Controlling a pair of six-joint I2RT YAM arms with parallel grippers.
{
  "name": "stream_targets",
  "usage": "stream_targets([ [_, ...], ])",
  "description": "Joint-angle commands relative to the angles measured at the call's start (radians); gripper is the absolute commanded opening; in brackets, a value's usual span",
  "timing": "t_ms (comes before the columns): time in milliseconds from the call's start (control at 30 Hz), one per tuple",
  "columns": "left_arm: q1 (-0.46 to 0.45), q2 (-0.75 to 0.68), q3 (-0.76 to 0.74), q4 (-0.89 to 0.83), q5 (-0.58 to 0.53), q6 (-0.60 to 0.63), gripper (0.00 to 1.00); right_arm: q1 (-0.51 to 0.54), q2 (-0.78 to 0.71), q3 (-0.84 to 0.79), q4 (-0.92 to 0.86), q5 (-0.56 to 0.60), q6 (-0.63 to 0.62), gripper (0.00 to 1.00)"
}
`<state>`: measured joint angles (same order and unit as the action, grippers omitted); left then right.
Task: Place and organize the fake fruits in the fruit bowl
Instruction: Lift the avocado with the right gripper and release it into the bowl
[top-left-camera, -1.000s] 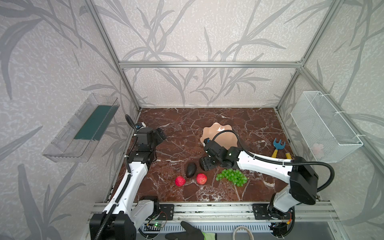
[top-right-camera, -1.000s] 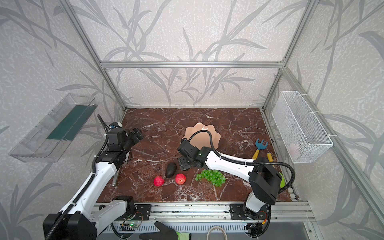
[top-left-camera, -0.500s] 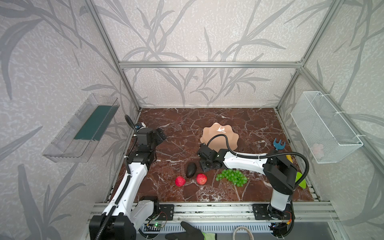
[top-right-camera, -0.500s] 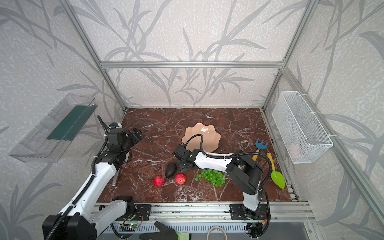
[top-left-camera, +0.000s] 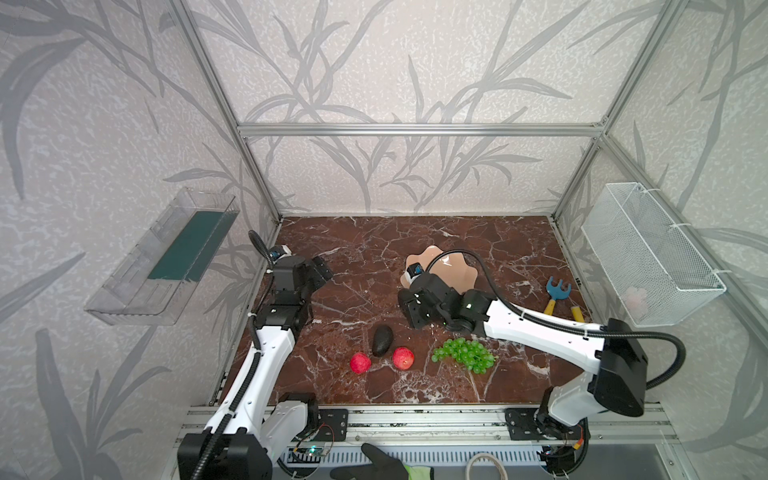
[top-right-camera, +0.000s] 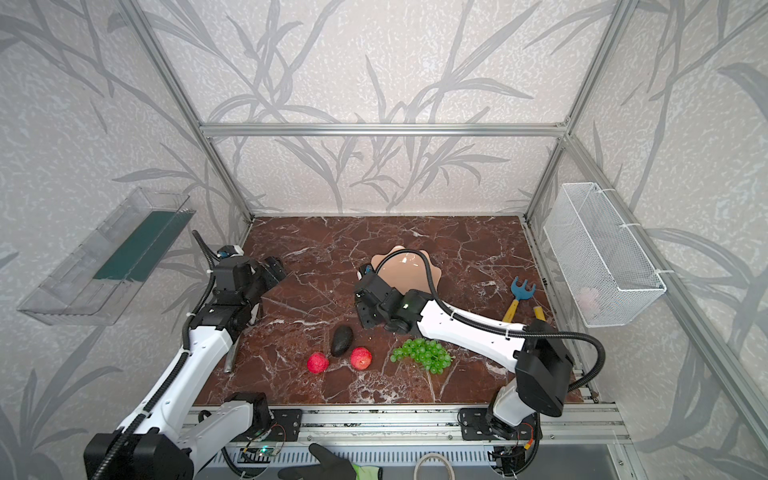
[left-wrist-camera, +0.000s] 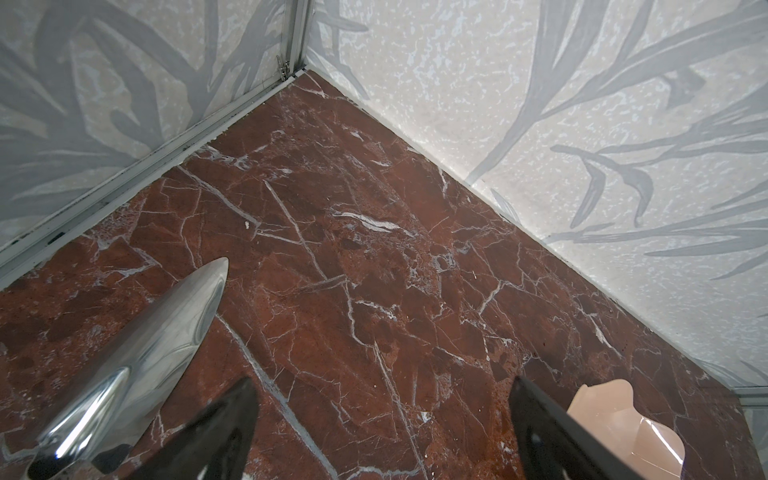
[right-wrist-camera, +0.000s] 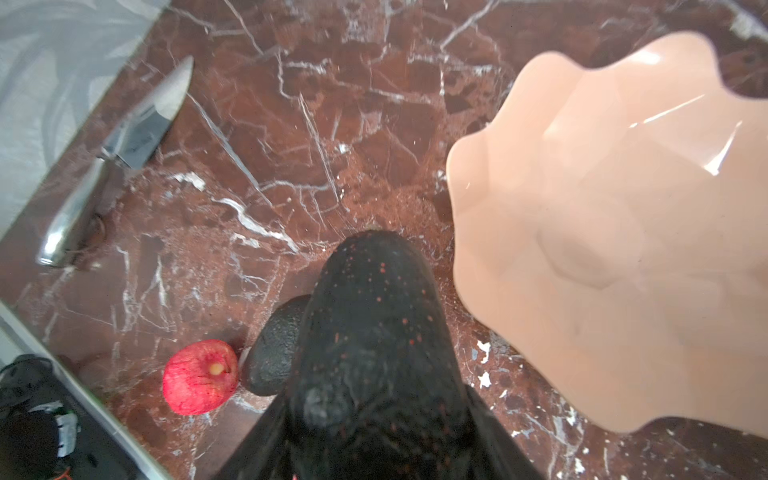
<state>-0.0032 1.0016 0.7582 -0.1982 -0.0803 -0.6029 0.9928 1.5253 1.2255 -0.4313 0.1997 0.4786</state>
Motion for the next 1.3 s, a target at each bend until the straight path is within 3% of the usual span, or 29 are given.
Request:
stream_targets([
  [0,0.006,-0.021,-0.012,-0.003,-0.012,-0.017,0.95,-0.071,-0.025,0.014,-0.022,0.039,-0.057,0.51],
  [367,0.006,-0.029,-0.019,-0.026,0.011,-0.031,0.95,-0.331,0.117,0.035,0.079,-0.045,-0.164,0.51],
  [933,0.007,-0.066,0.003,-0.12,0.052,-0.025,0.95,-0.382,0.452,0.184,0.098,-0.031,-0.209,0.54],
  [1267,0.007,-0.057,0.027,-0.197,0.113,-0.028,0.94,-0.388,0.482,0.191,0.109,-0.045,-0.205,0.68],
])
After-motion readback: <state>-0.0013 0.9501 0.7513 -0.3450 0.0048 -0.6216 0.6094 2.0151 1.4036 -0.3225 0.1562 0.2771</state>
